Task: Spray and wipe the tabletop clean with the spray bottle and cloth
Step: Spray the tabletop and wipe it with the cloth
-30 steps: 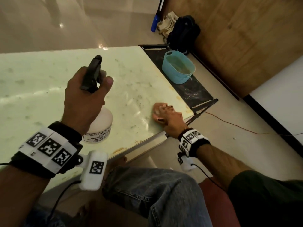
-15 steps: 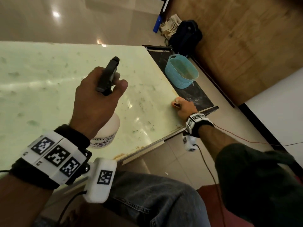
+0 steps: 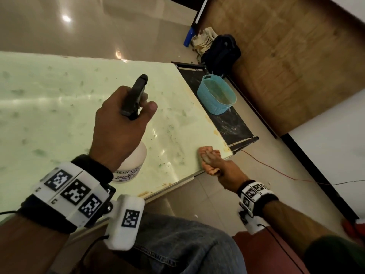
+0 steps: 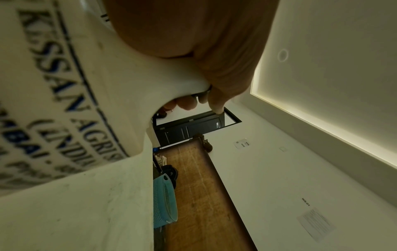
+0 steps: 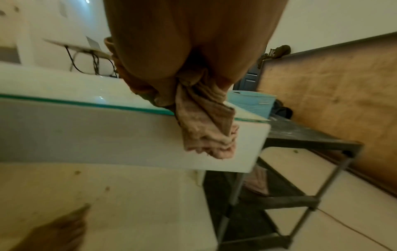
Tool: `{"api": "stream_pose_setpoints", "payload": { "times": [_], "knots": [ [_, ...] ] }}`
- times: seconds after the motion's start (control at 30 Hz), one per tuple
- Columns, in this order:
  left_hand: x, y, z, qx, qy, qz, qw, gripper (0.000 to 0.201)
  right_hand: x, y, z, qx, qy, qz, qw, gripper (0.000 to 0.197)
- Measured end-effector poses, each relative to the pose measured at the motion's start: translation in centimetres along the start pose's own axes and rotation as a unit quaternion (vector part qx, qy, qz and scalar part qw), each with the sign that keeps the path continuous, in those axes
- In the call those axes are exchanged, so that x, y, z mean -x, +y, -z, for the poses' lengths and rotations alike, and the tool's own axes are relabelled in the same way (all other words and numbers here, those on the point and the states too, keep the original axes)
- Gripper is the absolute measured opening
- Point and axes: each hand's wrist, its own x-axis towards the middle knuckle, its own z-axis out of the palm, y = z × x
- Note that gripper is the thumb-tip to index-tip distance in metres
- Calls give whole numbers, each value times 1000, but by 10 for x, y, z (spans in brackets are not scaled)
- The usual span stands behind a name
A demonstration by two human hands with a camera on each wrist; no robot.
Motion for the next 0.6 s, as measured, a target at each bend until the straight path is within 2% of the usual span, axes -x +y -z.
{"api": "stream_pose_setpoints", "payload": {
  "times": [0.1,0.2,0.3,0.37,0.4,0.47,0.6],
  "knots": [
    [-1,-1,-1,7,-3,7,1000,28,-23,16,15,13,15,-112,993,58],
    [-3,-3,-2,10,-2,10,1000,27,-69,1,36,26,29,-202,979,55],
    [-5,-5,-2,6,3,11,1000,27,-120,-34,47,13,90,-158,983,30],
    [-5,-5,-1,3,5,13,1000,27,-140,-57,46,2,111,-128,985,23],
    [-5,-5,0,3,6,13,1000,27,-145,-66,45,5,103,-122,987,25],
    [-5,-5,1,3,6,11,1000,23,-141,-79,42,25,46,-119,992,42],
    [-3,-3,4,4,8,3,1000,24,-97,-76,26,0,-46,-91,995,74]
  ]
}}
